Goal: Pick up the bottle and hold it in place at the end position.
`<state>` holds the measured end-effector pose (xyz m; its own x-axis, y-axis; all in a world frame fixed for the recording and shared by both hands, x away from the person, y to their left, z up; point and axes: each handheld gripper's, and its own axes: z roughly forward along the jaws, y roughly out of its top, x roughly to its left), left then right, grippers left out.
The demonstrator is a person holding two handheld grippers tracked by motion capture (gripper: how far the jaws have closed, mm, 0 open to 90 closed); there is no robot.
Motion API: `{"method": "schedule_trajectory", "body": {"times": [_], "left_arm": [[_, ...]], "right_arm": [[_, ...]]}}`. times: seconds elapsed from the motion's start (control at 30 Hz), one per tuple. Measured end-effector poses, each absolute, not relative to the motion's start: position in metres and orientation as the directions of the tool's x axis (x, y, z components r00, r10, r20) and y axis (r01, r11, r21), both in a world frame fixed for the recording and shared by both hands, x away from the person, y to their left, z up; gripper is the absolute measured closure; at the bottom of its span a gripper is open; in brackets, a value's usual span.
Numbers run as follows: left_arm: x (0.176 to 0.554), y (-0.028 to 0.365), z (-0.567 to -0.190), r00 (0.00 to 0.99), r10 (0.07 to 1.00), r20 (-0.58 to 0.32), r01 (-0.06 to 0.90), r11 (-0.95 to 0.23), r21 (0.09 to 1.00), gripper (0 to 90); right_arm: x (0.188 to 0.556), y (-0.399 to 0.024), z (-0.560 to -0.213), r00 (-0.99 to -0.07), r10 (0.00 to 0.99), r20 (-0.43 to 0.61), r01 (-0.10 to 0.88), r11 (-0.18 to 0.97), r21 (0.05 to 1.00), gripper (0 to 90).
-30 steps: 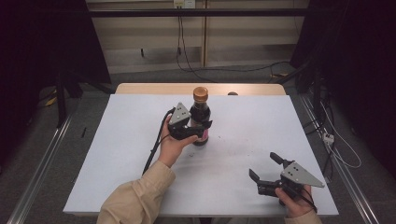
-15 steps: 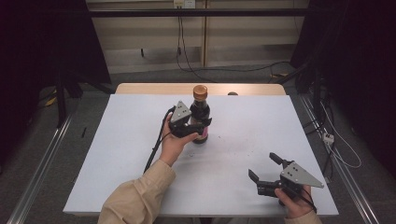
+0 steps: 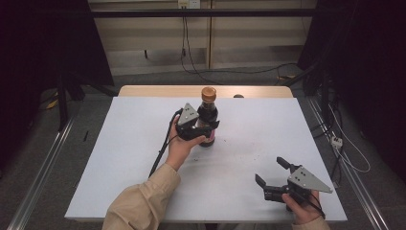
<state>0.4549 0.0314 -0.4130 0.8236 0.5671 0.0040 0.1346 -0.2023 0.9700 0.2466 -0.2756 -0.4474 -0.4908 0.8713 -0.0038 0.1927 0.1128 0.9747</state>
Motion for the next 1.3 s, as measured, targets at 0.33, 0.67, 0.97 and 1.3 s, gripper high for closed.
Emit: {"method": "schedule_trajectory", "body": {"times": [0.33, 0.67, 0.97, 1.3], "left_arm": [[0.455, 0.03, -0.415, 0.83, 0.558, 0.015, 0.117, -0.2, 0.973, 30.4], [0.456, 0.035, -0.415, 0.839, 0.544, -0.006, 0.134, -0.196, 0.971, 29.9], [0.457, 0.036, -0.416, 0.84, 0.542, -0.024, 0.15, -0.19, 0.97, 29.7], [0.457, 0.037, -0.417, 0.84, 0.541, -0.027, 0.153, -0.19, 0.97, 29.5]], "right_arm": [[0.247, -0.276, -0.448, -0.492, 0.87, 0.0, 0.196, 0.111, 0.974, 3.6], [0.247, -0.274, -0.448, -0.504, 0.864, -0.014, 0.194, 0.128, 0.973, 3.6], [0.252, -0.27, -0.448, -0.517, 0.856, 0.011, 0.216, 0.118, 0.969, 3.5], [0.27, -0.262, -0.44, -0.509, 0.861, 0.016, 0.247, 0.128, 0.961, 3.3]]}}
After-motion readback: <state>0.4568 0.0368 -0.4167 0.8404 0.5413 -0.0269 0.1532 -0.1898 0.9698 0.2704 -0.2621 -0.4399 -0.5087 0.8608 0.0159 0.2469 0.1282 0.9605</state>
